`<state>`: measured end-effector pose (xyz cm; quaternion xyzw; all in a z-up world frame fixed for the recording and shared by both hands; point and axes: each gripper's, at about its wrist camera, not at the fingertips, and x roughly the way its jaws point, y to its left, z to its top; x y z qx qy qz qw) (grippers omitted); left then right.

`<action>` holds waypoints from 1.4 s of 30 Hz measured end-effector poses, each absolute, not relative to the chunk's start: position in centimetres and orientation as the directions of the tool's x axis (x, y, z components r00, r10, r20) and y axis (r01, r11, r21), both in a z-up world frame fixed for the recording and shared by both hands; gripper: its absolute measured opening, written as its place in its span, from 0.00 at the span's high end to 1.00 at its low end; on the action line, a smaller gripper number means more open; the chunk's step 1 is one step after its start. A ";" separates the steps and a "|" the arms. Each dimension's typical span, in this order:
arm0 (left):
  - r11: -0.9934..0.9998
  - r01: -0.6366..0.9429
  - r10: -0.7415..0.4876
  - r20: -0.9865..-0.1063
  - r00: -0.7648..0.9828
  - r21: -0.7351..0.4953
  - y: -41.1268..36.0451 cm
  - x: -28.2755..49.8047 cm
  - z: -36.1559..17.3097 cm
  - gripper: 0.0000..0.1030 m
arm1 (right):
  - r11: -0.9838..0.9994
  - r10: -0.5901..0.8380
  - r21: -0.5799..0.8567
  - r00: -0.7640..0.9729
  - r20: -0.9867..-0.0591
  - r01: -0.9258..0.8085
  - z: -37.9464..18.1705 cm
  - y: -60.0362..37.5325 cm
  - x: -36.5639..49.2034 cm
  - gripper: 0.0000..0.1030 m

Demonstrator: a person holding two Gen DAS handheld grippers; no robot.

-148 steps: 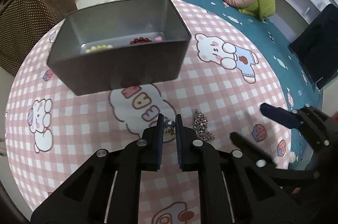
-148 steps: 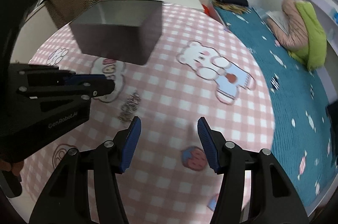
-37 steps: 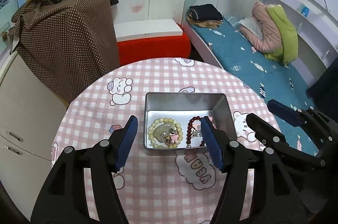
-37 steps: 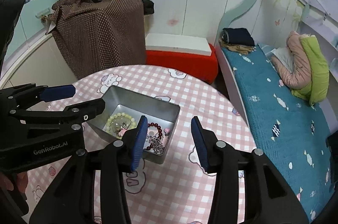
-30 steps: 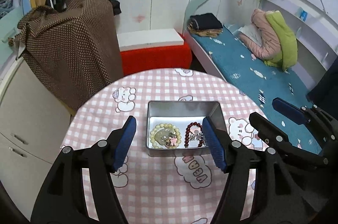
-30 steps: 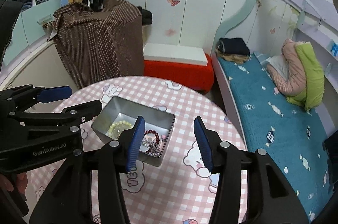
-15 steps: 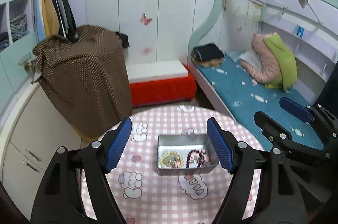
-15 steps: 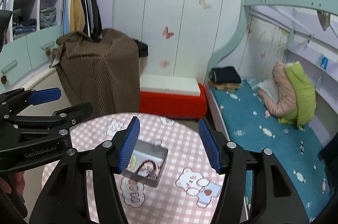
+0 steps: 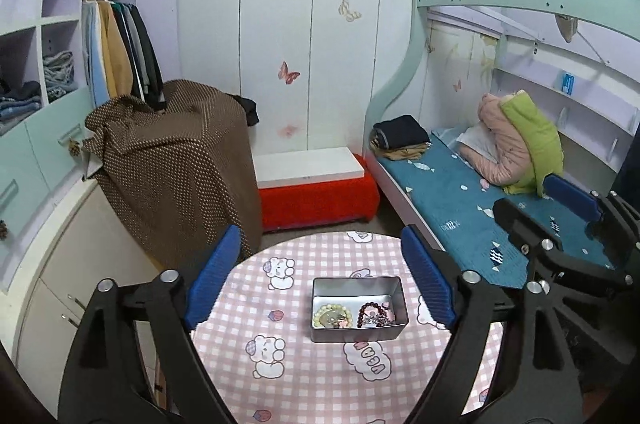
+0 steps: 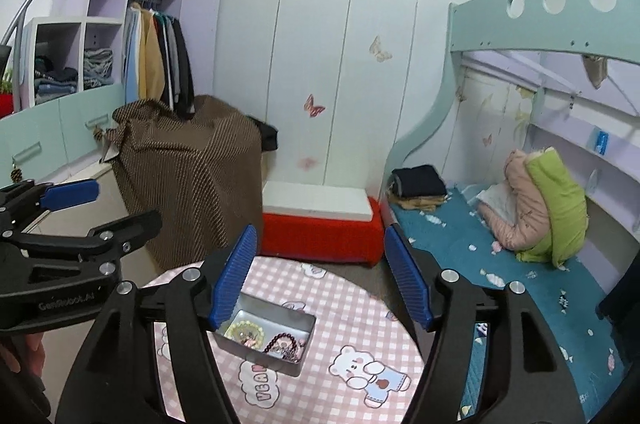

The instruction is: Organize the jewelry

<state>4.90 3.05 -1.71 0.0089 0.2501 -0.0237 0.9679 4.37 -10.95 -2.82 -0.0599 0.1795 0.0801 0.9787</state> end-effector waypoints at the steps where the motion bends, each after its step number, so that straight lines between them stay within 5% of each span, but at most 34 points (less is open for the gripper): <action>1: 0.999 0.049 -0.040 -0.483 0.875 0.005 3.1 4.7 -1.6 0.17 | 0.980 0.134 -0.091 0.924 -0.357 -0.177 -2.6 -10.9 4.2 0.38; 42: 0.999 0.032 -0.020 -0.421 0.907 0.020 1.9 1.3 0.0 0.13 | 0.988 0.118 -0.059 0.939 -0.322 -0.144 -2.0 -12.2 1.5 0.29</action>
